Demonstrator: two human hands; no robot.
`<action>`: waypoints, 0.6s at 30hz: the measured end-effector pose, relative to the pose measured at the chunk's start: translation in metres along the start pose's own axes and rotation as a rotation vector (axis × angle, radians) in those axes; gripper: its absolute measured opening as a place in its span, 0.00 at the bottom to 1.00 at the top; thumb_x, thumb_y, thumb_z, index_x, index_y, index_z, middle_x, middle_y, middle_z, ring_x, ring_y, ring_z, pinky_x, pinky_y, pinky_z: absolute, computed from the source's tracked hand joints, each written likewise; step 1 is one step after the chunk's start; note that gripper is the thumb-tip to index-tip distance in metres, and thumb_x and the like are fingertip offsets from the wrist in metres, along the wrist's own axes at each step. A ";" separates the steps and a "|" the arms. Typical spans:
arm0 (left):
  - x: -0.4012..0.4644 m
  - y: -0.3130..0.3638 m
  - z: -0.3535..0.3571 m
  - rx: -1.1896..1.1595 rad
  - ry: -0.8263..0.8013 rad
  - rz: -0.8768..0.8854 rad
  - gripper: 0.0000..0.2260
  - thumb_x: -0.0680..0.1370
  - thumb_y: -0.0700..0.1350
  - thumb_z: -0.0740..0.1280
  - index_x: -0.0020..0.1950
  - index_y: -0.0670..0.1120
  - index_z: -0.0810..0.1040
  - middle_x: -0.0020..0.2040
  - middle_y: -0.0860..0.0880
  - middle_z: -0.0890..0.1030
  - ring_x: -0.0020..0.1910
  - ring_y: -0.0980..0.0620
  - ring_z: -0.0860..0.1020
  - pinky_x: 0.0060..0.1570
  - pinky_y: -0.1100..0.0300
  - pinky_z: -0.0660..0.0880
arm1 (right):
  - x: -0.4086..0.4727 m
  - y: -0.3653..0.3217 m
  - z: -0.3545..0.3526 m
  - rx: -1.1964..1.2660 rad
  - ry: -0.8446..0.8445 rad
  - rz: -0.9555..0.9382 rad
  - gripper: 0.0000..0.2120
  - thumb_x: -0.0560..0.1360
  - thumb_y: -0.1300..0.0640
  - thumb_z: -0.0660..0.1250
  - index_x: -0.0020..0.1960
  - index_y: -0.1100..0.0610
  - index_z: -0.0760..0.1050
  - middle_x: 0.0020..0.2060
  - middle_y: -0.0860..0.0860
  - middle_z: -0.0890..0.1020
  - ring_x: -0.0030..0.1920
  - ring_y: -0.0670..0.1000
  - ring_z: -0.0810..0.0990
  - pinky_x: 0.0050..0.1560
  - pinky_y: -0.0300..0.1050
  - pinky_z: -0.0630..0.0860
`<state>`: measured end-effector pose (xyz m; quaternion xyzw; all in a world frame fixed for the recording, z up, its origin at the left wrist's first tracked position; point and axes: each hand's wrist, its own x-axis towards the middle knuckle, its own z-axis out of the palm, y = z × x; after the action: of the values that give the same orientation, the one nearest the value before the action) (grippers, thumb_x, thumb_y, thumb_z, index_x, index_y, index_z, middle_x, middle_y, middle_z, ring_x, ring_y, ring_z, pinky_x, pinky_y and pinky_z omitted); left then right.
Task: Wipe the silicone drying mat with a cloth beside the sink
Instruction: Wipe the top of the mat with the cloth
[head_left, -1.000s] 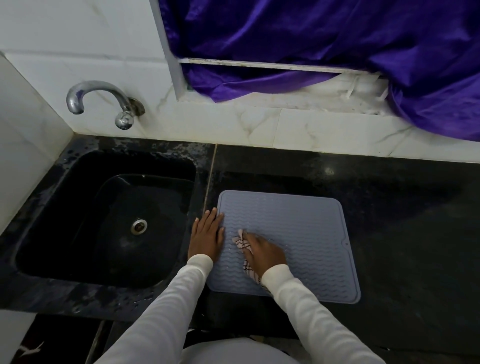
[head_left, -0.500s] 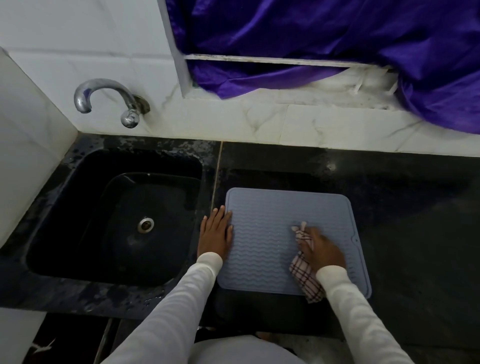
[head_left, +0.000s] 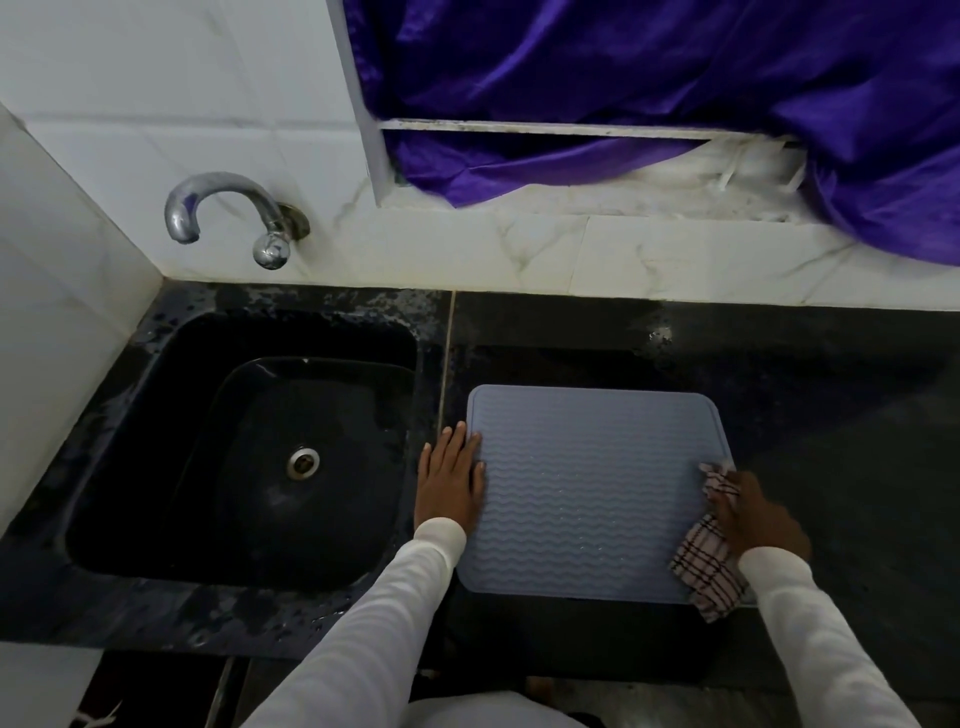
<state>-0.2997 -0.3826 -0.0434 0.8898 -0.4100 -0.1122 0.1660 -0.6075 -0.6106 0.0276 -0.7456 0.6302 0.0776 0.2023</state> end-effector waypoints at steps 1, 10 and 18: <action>0.000 0.001 -0.001 0.001 0.000 0.000 0.23 0.83 0.56 0.48 0.79 0.56 0.54 0.80 0.53 0.52 0.79 0.54 0.47 0.76 0.53 0.38 | -0.001 0.000 -0.001 -0.004 0.000 0.014 0.18 0.78 0.37 0.49 0.61 0.47 0.61 0.44 0.58 0.78 0.46 0.62 0.80 0.47 0.53 0.74; -0.001 0.001 -0.003 0.028 -0.016 0.007 0.26 0.82 0.57 0.43 0.80 0.55 0.53 0.81 0.52 0.52 0.79 0.53 0.47 0.76 0.53 0.36 | -0.028 -0.018 -0.001 0.134 0.082 -0.032 0.22 0.78 0.38 0.54 0.67 0.49 0.65 0.56 0.60 0.79 0.52 0.62 0.79 0.54 0.57 0.75; -0.001 0.002 -0.003 0.004 -0.012 0.000 0.23 0.83 0.55 0.47 0.80 0.54 0.55 0.80 0.52 0.54 0.79 0.53 0.48 0.77 0.51 0.40 | -0.085 -0.111 0.041 0.314 0.046 -0.534 0.19 0.77 0.39 0.62 0.67 0.38 0.68 0.64 0.40 0.76 0.59 0.47 0.78 0.58 0.46 0.76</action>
<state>-0.3009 -0.3823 -0.0396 0.8895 -0.4112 -0.1165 0.1618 -0.5108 -0.5029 0.0445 -0.8461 0.4208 -0.0934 0.3137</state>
